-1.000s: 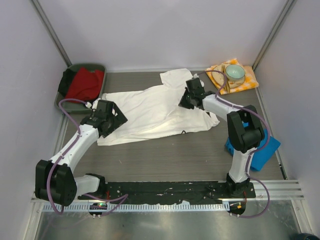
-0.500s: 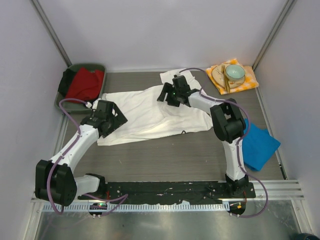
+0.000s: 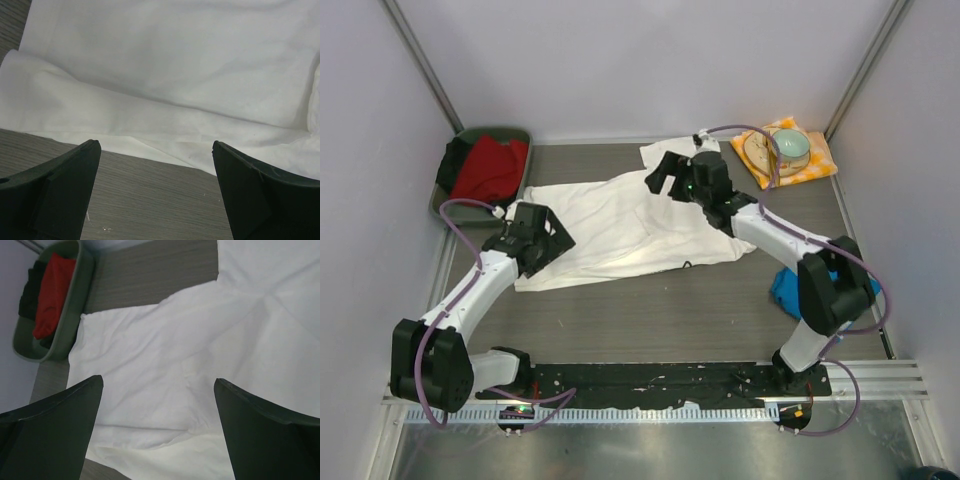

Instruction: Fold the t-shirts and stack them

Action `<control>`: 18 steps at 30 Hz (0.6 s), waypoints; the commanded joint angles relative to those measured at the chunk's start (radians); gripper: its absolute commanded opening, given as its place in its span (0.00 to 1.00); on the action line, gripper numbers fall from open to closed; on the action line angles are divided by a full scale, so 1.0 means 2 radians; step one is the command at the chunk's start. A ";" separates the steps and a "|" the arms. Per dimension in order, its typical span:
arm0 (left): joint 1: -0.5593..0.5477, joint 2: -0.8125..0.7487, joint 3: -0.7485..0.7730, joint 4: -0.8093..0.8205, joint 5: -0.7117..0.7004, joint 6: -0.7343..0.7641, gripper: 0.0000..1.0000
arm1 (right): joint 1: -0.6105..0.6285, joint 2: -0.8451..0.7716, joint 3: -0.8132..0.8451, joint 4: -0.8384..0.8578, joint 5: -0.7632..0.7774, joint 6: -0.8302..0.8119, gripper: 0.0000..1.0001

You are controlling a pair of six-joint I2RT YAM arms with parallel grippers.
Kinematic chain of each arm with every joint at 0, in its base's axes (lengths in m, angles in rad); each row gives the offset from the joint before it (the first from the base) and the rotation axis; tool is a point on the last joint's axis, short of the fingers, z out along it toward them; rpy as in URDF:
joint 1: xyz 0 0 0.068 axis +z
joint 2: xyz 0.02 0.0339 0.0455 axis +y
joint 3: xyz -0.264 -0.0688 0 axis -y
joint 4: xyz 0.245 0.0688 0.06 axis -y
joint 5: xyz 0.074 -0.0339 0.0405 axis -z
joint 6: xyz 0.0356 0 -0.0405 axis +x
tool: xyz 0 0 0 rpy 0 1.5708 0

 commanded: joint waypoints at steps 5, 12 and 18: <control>0.001 -0.002 0.001 0.013 0.000 0.001 0.99 | -0.008 -0.055 -0.046 -0.034 0.114 -0.033 1.00; 0.001 0.009 0.008 0.011 0.004 0.001 1.00 | -0.011 0.019 -0.037 -0.033 0.110 -0.022 1.00; 0.001 0.009 0.010 0.005 -0.002 0.001 1.00 | -0.019 0.066 -0.026 -0.014 0.086 -0.013 1.00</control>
